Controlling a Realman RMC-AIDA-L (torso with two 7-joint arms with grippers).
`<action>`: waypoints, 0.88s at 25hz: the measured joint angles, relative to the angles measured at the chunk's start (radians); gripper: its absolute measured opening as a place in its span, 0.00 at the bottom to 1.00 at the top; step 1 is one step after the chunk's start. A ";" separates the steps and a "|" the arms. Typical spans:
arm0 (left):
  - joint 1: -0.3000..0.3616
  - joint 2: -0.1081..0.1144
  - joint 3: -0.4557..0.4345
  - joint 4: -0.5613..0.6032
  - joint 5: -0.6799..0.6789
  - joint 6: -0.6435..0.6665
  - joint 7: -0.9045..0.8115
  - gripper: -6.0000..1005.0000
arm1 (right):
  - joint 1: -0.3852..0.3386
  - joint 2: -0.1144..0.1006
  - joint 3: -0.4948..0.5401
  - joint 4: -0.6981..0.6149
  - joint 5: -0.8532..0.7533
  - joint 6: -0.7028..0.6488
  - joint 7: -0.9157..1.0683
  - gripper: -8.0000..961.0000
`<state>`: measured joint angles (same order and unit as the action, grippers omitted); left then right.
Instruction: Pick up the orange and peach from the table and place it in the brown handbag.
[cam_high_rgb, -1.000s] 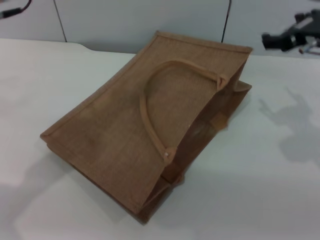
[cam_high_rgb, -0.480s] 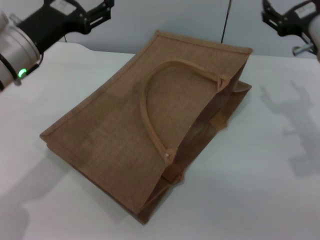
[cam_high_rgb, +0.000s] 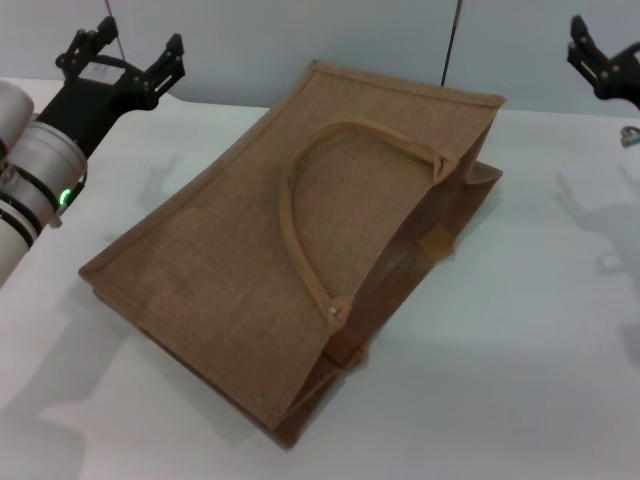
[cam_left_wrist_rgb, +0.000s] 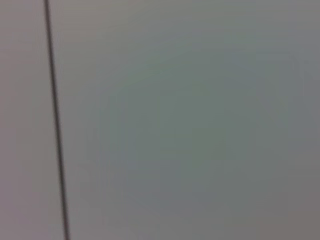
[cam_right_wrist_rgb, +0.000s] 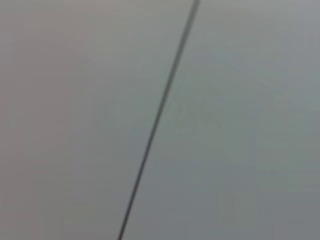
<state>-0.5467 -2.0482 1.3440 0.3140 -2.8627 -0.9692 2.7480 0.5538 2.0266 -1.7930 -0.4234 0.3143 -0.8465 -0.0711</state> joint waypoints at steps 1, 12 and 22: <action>-0.007 0.000 -0.005 -0.031 -0.017 -0.016 0.018 0.87 | 0.015 -0.001 0.003 0.040 0.000 -0.012 0.026 0.90; -0.046 -0.002 -0.077 -0.167 -0.035 -0.050 0.082 0.87 | 0.055 -0.003 0.059 0.165 0.000 -0.001 0.087 0.90; -0.054 0.000 -0.083 -0.183 -0.038 -0.040 0.082 0.88 | 0.091 -0.003 0.070 0.170 0.001 0.130 0.089 0.90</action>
<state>-0.6010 -2.0479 1.2607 0.1311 -2.9010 -1.0091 2.8305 0.6452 2.0236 -1.7229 -0.2537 0.3153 -0.7169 0.0179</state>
